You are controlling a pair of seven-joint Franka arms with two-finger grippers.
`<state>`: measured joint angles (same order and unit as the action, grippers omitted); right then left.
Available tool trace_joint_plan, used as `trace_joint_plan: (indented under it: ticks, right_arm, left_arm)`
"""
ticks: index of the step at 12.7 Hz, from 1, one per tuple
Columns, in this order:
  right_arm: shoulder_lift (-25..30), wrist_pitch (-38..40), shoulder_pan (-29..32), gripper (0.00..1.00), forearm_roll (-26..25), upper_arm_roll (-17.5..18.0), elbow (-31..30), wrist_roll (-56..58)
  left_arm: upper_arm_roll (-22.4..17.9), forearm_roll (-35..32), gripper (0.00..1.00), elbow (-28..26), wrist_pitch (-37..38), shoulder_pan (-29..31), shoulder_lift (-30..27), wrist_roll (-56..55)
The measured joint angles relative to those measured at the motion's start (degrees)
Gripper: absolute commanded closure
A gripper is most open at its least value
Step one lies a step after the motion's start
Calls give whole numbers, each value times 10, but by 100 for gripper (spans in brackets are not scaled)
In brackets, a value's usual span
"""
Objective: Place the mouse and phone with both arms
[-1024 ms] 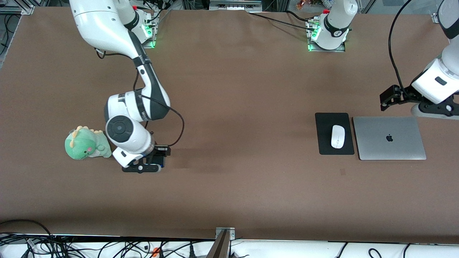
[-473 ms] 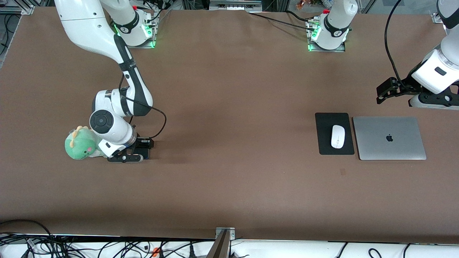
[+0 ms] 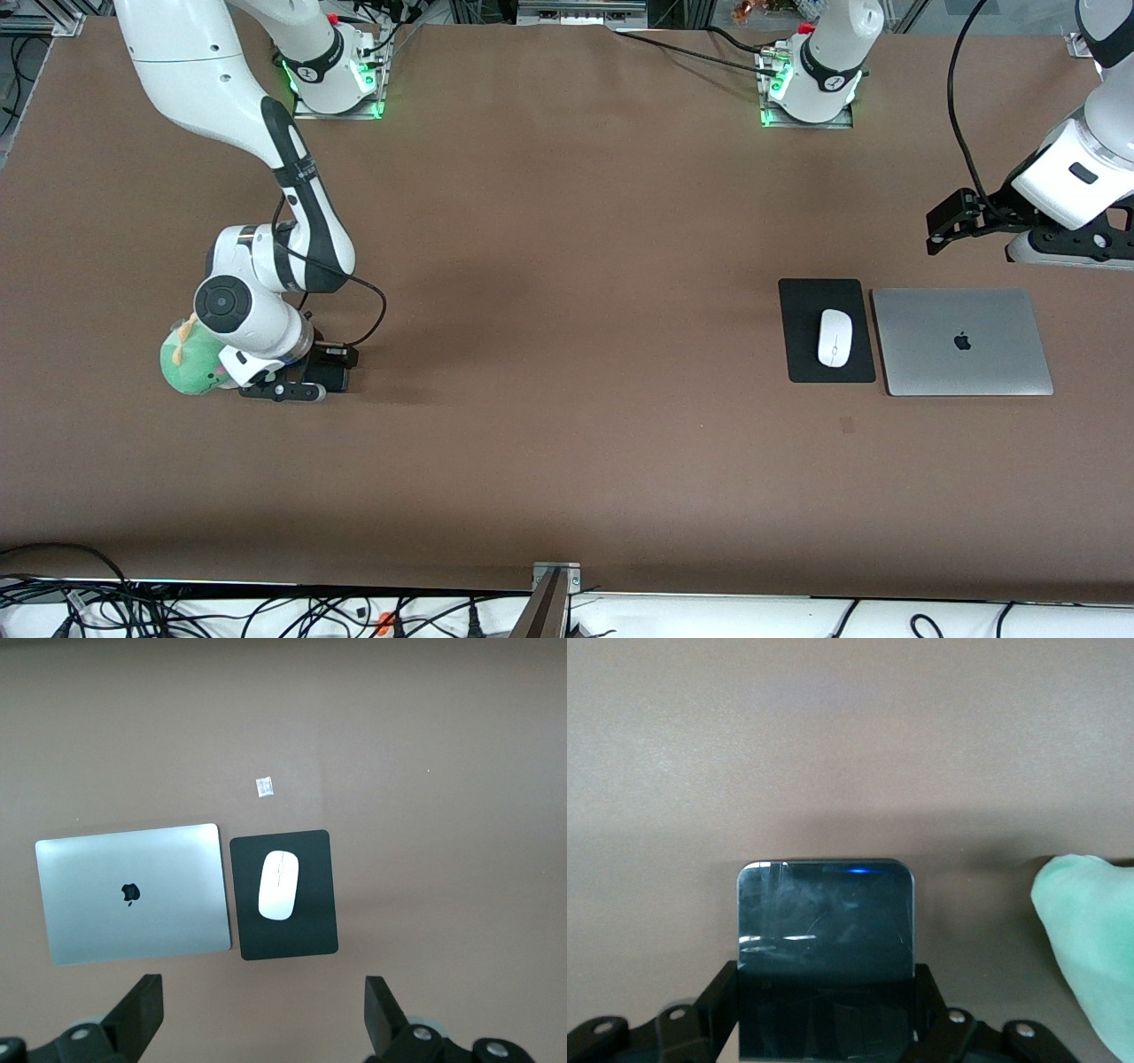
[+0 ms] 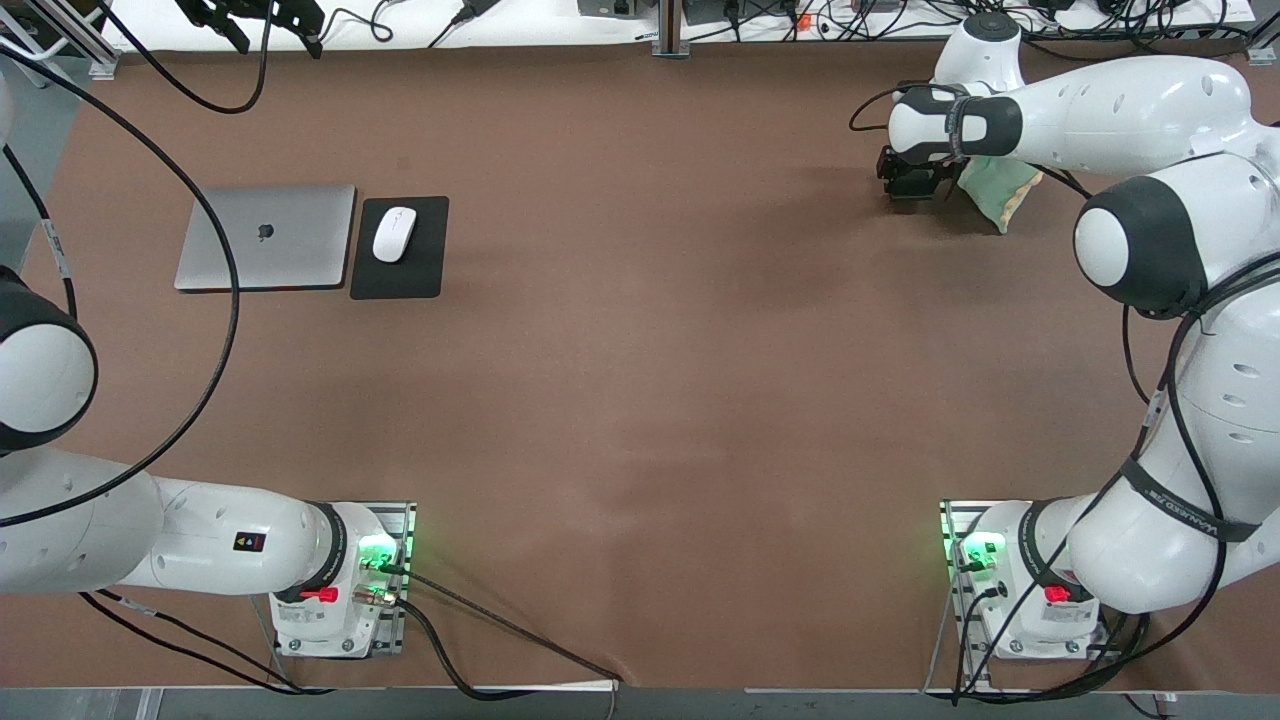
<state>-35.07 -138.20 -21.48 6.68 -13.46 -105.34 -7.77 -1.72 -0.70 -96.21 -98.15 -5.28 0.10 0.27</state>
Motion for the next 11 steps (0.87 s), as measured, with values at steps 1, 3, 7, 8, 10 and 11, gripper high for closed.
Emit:
trace_joint_plan:
  ticks: [1,3,7,8,10,11]
  right_arm:
    - [0,-2,0,1,2,1,-1,0]
    - [0,-4,0,0,8,1,-2,0]
    - [16,-3,0,0,9,7,6,0]
    - [28,5,-1,0,9,8,11,0]
    - [63,41,-1,0,9,9,26,0]
    - [82,74,-1,0,9,9,38,0]
  left_arm:
    - [0,1,0,1,5,0,-1,0]
    - [2,2,0,8,17,0,-2,0]
    - [27,3,0,19,37,-2,-4,-4]
    - [28,3,0,19,37,-2,-4,-5]
    - [26,3,0,19,37,-1,-4,-5]
    - [25,3,0,19,37,0,-4,-5]
